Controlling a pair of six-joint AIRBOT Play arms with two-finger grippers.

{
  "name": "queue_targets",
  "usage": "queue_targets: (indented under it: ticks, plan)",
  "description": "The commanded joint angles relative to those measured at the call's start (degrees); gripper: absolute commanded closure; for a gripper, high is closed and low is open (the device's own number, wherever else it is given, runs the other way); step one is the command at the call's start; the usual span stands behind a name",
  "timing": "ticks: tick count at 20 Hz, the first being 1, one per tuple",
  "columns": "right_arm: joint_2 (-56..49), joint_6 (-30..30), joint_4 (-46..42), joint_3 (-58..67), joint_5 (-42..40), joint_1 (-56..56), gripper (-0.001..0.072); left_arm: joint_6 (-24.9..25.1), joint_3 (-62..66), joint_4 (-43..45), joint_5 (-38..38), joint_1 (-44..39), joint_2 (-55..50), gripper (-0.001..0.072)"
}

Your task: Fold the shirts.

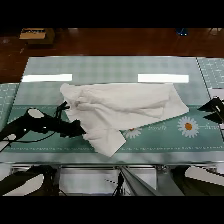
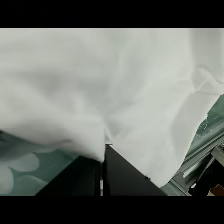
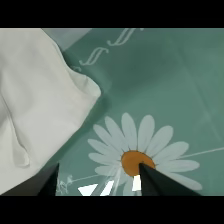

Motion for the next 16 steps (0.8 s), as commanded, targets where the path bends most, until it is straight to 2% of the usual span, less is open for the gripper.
queue_targets:
  ticks: [1,4,9,10,12,13,14,16]
  plan:
    - [0.04,-0.74,6.14,-5.33,-8.46,-0.59,0.0128,0.59,0.13,-0.44,0.0,-0.11,-0.04,0.0678]
    - [-0.02,-0.81,10.75,-9.55,-15.1,0.63,0.0127,0.59,0.7,-1.03,0.0,-0.11,-0.04,0.0678]
    - [-2.86,-1.16,12.26,-10.91,-22.75,9.6,0.013,0.66,2.6,-1.27,0.22,-0.11,-0.04,0.0678]
    - [-3.61,-1.16,13.38,-10.91,-24.52,12.26,0.0161,1.4,3.26,-1.27,0.7,-0.11,-0.04,0.0678]
    - [-4.37,-1.18,15.76,-10.88,-26.73,16.55,0.0355,4.63,5.7,-1.25,3.1,0.13,-0.04,0.0678]
    - [-4.15,-1.31,16.11,-10.43,-26.84,18.01,0.0597,4.48,7.76,-1.42,3.54,0.83,-0.04,0.0678]
    - [-3.67,-1.84,16.06,-9.22,-25.27,18.56,0.0689,4.46,10.47,-1.46,3.34,1.88,0.22,0.0679]
    - [-0.94,-6.67,15.26,-5.35,-20.44,18.18,0.069,4.48,16.44,-1.44,2.93,4.2,2.03,0.0679]
